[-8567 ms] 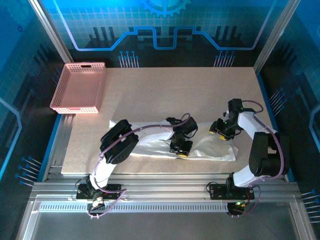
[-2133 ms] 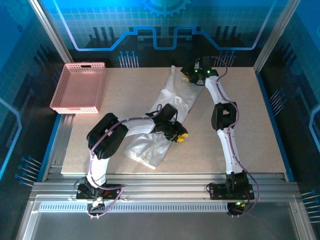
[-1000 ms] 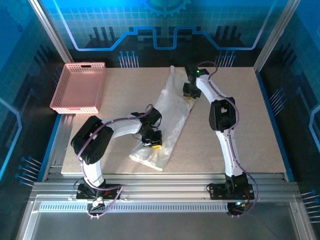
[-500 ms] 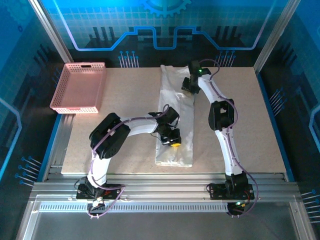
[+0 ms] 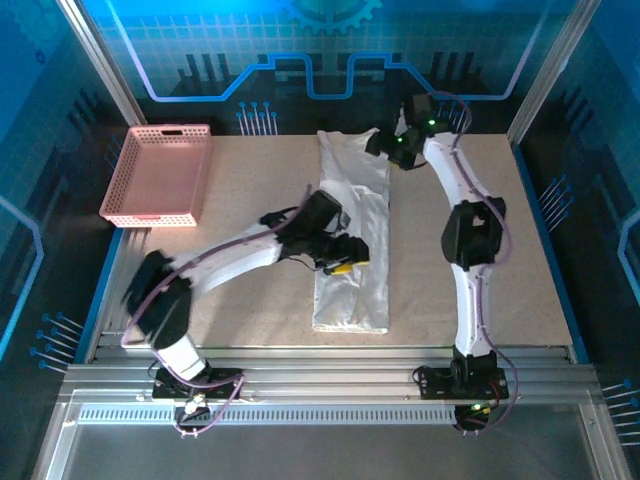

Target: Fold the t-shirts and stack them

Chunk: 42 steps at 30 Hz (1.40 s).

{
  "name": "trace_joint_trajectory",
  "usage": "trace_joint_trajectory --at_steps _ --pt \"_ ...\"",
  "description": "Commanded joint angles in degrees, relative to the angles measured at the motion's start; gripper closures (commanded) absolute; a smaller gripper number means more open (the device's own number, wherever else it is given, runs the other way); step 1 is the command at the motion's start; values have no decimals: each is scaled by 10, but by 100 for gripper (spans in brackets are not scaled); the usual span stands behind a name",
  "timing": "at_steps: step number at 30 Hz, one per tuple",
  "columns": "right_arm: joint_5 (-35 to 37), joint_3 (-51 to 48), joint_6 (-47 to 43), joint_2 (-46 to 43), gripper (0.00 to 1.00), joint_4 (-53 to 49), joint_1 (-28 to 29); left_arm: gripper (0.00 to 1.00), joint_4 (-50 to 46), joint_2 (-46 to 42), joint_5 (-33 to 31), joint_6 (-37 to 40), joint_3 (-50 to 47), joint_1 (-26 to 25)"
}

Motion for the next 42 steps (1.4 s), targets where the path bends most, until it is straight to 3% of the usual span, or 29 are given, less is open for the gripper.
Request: trace_joint_trajectory --at_steps 1,8,15,23,33,42 --pt "-58 -145 -22 -124 27 -22 2 34 -37 -38 15 -4 -78 21" --pt "-141 -561 35 -392 29 5 23 29 4 -112 36 -35 -246 23" --pt "-200 -835 119 -528 37 89 67 34 148 -113 60 -124 -359 20" --pt "-204 -918 122 -564 42 76 77 40 232 -58 67 -152 -376 -3" --pt "-193 -959 154 -557 43 142 104 47 257 -5 72 -154 -371 -26" --pt "-184 -938 148 -446 54 210 122 60 277 43 73 -158 -354 -37"
